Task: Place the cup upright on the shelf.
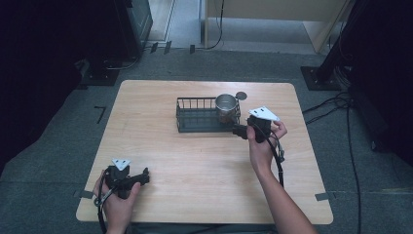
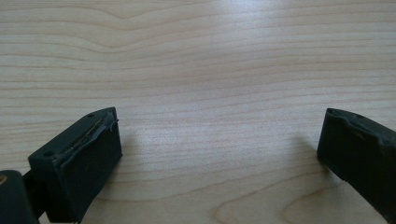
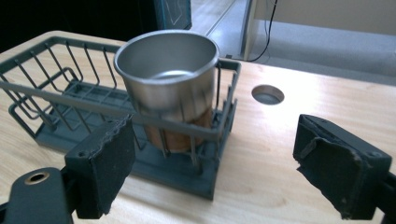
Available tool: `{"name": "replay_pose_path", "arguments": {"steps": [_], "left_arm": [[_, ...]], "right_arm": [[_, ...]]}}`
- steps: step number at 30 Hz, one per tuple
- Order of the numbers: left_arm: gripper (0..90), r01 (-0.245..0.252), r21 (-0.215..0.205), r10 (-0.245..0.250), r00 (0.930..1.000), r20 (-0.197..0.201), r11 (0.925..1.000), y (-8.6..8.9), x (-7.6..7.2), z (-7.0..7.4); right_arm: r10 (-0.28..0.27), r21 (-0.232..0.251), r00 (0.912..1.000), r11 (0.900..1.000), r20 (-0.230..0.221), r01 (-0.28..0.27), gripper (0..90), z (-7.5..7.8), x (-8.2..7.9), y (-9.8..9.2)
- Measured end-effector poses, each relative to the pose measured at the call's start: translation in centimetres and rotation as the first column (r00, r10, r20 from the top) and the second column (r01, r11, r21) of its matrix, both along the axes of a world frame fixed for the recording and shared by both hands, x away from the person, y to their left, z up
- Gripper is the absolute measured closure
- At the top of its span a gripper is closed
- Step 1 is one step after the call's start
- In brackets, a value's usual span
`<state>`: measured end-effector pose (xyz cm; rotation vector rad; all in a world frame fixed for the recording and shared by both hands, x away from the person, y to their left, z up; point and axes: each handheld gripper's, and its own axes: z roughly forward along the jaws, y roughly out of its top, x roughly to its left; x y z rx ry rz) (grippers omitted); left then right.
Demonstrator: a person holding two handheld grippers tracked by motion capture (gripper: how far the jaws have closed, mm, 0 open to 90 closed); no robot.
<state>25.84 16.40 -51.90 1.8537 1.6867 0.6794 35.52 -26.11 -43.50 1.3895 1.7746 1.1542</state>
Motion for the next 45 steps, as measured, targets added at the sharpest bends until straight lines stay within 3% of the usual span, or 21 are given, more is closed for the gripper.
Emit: {"name": "replay_pose_path", "arguments": {"steps": [22, 31, 40, 45], "left_arm": [[0.1, 0.000, 0.000, 0.000, 1.0000, 0.000, 1.0000, 0.0, 0.0, 0.0], [0.1, 0.000, 0.000, 0.000, 1.0000, 0.001, 1.0000, 0.0, 0.0, 0.0], [0.1, 0.000, 0.001, 0.000, 1.0000, 0.000, 1.0000, 0.0, 0.0, 0.0], [0.1, 0.000, 0.000, 0.000, 1.0000, 0.000, 1.0000, 0.0, 0.0, 0.0]], "right_arm": [[-0.065, -0.026, 0.9953, 0.998, -0.073, 0.063, 13.0, -4.1, -4.4, -5.0], [-0.080, -0.036, 0.9905, 0.996, -0.112, 0.076, 13.0, -6.0, -7.0, -7.1], [-0.122, -0.038, 0.9806, 0.992, -0.153, 0.118, 13.0, -7.4, -9.6, -9.8], [-0.148, -0.057, 0.9702, 0.989, -0.192, 0.140, 13.0, -8.5, -11.4, -11.0]]}}
